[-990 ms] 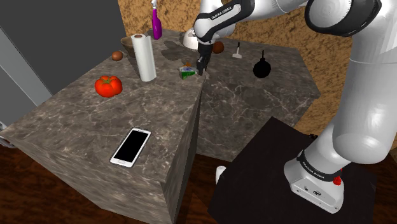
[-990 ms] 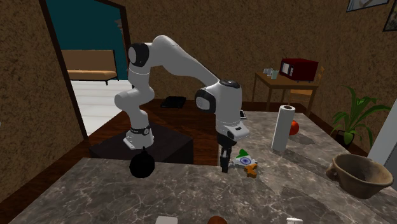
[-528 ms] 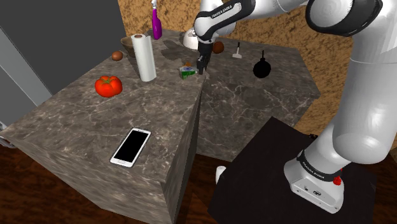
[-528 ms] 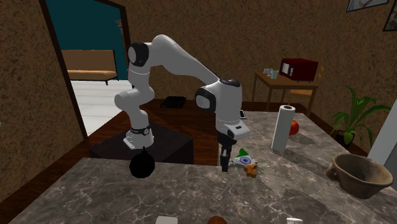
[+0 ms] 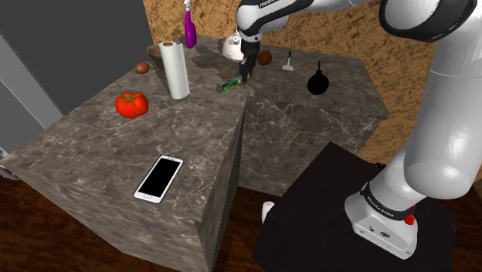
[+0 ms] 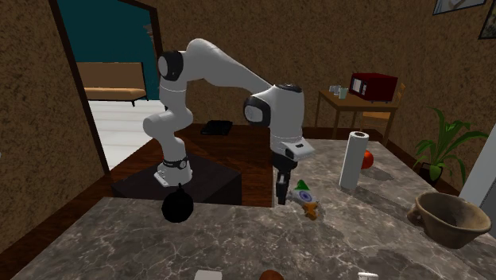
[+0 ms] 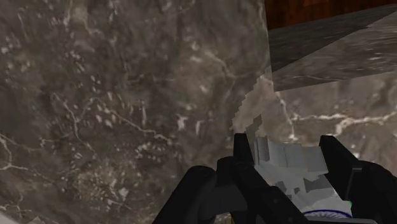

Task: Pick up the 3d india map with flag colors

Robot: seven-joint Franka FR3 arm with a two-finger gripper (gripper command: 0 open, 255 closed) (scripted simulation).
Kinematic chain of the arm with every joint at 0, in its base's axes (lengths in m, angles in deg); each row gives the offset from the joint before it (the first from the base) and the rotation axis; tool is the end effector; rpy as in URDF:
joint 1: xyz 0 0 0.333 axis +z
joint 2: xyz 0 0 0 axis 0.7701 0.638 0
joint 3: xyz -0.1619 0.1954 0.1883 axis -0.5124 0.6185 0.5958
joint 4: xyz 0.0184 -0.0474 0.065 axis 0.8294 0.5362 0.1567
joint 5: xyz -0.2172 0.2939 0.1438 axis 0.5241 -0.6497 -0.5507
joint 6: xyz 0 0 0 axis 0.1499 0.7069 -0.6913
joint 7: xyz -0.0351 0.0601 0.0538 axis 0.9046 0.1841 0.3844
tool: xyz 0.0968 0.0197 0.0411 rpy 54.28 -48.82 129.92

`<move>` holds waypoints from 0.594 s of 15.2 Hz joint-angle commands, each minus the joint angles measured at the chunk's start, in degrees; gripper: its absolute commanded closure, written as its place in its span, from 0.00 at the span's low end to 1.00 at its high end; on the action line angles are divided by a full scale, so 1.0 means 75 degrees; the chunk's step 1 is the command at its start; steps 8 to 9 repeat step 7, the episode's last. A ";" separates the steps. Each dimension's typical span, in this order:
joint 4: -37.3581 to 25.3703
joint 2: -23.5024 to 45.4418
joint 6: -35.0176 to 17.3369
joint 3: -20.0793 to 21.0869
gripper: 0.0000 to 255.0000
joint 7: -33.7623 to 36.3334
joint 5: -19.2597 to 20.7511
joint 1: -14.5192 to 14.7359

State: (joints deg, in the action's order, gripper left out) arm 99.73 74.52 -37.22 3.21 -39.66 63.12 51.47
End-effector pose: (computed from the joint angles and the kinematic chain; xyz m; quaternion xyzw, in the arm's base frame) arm 0.6562 -0.0674 0.3905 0.9869 0.1607 0.0144 0.0016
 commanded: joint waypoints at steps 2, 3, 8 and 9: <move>-0.0151 -0.0116 0.0267 -0.0011 1.00 0.0011 0.0022 0.0001; -0.0212 -0.0146 0.0358 -0.0013 1.00 0.0015 0.0028 0.0002; -0.0350 -0.0206 0.0554 -0.0018 1.00 0.0024 0.0040 0.0003; -0.0350 -0.0206 0.0554 -0.0018 1.00 0.0024 0.0040 0.0003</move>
